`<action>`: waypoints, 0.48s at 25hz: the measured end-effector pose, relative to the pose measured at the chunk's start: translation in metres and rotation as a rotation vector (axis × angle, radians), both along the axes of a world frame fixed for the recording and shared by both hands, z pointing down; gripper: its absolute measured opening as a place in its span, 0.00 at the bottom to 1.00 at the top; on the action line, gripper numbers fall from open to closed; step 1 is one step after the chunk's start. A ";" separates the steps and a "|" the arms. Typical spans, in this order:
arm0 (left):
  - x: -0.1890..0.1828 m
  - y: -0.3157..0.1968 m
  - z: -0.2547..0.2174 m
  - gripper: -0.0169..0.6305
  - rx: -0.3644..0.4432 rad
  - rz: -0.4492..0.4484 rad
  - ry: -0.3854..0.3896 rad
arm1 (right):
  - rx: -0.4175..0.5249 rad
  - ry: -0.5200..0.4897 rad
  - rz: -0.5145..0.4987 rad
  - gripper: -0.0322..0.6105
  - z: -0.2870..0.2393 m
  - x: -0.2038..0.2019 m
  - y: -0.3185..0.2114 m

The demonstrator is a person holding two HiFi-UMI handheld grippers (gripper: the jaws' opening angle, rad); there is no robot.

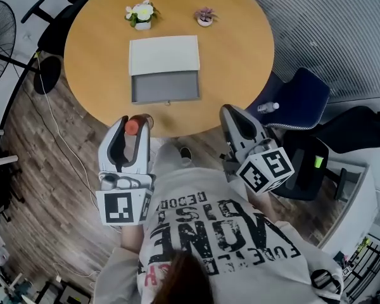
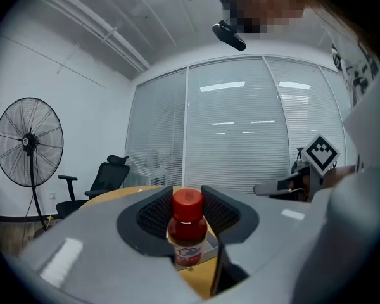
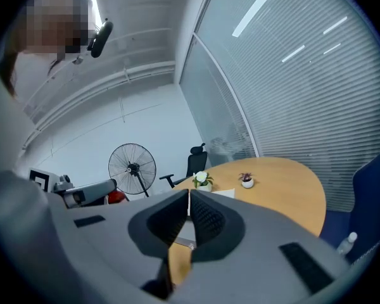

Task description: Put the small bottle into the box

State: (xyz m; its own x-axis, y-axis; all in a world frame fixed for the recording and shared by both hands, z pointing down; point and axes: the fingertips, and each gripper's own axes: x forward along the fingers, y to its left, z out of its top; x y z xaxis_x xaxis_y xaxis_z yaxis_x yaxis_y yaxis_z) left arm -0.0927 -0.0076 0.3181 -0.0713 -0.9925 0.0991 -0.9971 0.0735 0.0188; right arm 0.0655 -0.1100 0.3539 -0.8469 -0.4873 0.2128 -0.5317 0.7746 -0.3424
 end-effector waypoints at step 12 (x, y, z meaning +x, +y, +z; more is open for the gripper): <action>-0.053 -0.037 0.012 0.26 -0.083 0.102 -0.028 | -0.057 0.037 0.075 0.07 0.012 -0.051 -0.020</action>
